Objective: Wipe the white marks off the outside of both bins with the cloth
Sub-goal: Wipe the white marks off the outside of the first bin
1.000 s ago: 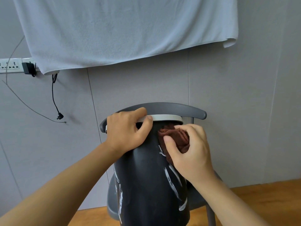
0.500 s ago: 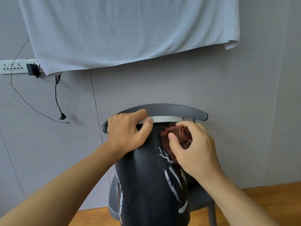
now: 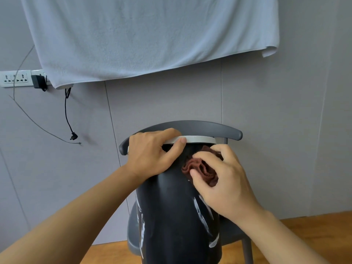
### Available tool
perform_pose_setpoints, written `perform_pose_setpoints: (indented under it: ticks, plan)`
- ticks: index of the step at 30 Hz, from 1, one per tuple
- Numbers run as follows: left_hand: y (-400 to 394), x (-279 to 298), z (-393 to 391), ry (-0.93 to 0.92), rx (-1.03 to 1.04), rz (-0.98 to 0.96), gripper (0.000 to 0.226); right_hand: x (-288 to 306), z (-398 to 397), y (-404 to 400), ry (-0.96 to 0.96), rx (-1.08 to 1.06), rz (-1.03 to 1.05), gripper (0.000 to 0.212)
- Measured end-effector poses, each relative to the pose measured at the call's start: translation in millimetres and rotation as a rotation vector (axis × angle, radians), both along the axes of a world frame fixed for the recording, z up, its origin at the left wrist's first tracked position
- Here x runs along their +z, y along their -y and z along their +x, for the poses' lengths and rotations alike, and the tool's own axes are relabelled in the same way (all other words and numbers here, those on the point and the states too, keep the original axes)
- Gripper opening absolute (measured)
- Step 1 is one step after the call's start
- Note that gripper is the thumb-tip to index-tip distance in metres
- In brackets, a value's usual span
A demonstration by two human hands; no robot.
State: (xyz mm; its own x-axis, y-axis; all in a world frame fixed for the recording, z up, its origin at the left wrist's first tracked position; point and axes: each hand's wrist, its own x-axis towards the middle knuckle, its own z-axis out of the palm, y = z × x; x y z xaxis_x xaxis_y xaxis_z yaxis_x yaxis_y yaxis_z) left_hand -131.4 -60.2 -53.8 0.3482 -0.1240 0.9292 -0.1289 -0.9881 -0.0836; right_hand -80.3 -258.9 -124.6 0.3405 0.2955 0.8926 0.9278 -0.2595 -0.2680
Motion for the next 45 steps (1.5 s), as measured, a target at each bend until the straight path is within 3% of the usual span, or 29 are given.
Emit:
perform_pose_setpoints:
  ticks: [4,9,14,19,25,31,36,41,45]
  plan:
    - [4.5,-0.9,2.4,0.018,0.014,-0.010,0.034,14.5,7.1,-0.7,-0.036,-0.063,0.115,0.026]
    - [1.6,2.0,5.0,-0.005,0.013,-0.002,0.034,1.2,-5.4,6.3,0.077,0.053,-0.225,0.029]
    - [3.1,0.9,7.6,0.018,0.019,-0.012,0.035,17.9,0.4,0.0,0.031,-0.043,0.010,0.029]
    - [0.2,2.5,9.0,0.010,0.054,-0.048,0.036,3.6,-0.5,12.4,0.003,0.094,-0.278,0.020]
    - [4.4,1.0,8.6,-0.014,0.060,-0.037,0.039,13.4,11.4,2.8,-0.006,-0.033,0.071,0.021]
    - [5.8,3.6,9.3,-0.053,0.061,-0.028,0.040,-6.6,-0.5,1.2,0.086,-0.045,0.020,0.051]
    - [4.1,2.1,10.0,-0.023,0.059,-0.047,0.038,-6.3,-0.4,0.8,0.018,-0.063,0.014,0.031]
    - [-0.1,1.1,10.1,-0.011,0.045,-0.047,0.037,-10.4,-4.7,3.7,-0.060,-0.031,-0.063,0.035]
    - [-3.6,2.1,10.2,-0.011,0.060,-0.083,0.040,-13.1,-3.0,11.2,-0.017,-0.024,-0.184,0.025]
